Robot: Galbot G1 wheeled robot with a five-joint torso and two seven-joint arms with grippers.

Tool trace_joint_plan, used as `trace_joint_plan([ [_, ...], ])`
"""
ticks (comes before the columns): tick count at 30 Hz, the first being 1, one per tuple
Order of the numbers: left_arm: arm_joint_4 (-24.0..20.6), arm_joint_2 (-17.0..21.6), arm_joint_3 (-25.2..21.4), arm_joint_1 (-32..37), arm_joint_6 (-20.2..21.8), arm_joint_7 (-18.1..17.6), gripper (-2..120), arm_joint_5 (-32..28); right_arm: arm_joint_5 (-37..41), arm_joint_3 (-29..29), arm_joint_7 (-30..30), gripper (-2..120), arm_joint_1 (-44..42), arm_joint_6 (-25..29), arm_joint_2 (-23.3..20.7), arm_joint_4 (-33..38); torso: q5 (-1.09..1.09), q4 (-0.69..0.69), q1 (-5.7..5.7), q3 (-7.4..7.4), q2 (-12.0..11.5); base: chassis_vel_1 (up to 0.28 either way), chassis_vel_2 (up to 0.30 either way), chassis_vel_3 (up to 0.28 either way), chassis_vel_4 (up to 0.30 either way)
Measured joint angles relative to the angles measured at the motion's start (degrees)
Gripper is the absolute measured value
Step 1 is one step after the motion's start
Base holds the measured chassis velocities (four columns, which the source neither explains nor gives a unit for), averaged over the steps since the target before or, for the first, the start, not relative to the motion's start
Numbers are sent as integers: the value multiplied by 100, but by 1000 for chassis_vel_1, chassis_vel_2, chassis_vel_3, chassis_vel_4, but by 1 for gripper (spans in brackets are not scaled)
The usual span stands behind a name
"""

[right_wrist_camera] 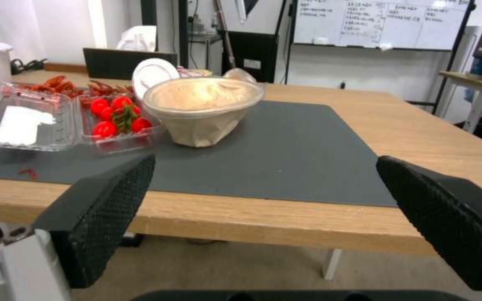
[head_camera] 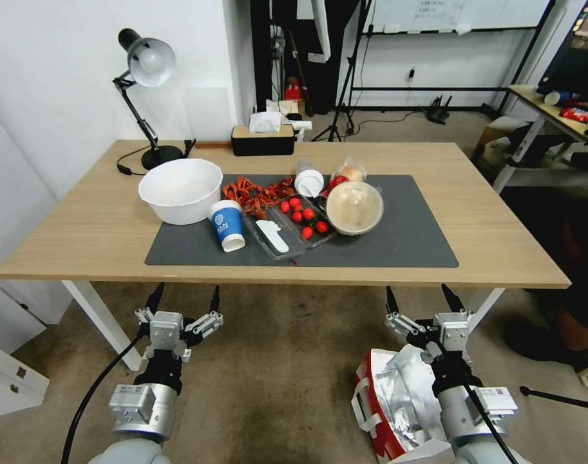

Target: Pick up the food delivery bag from the floor and place it on the table.

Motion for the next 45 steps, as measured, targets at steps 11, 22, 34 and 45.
trace_joint_plan([
  [11, 9, 7, -3, -8, 0, 2, 100, -10, 94, 48, -18, 100, 23, 132, -9, -50, 1, 0, 0, 0, 0, 0, 0, 0, 0],
  [22, 960, 835, -617, -927, -68, 118, 100, -1477, 298, 481, -230, 100, 122, 422, -14, -321, -1, -1, 1, 0, 0, 0, 0, 0, 0],
  [34, 1111, 849, -631, -736, -562, 434, 100, -1376, 380, 546, -244, 100, 217, 432, -38, -378, 1, 2, -29, -28, -57, 0, 0, 0, 0],
  [45, 1131, 844, -618, -655, -594, 293, 100, -1318, 403, 557, -233, 100, 248, 452, -19, -387, 0, 2, -136, -165, -303, 0, 0, 0, 0],
])
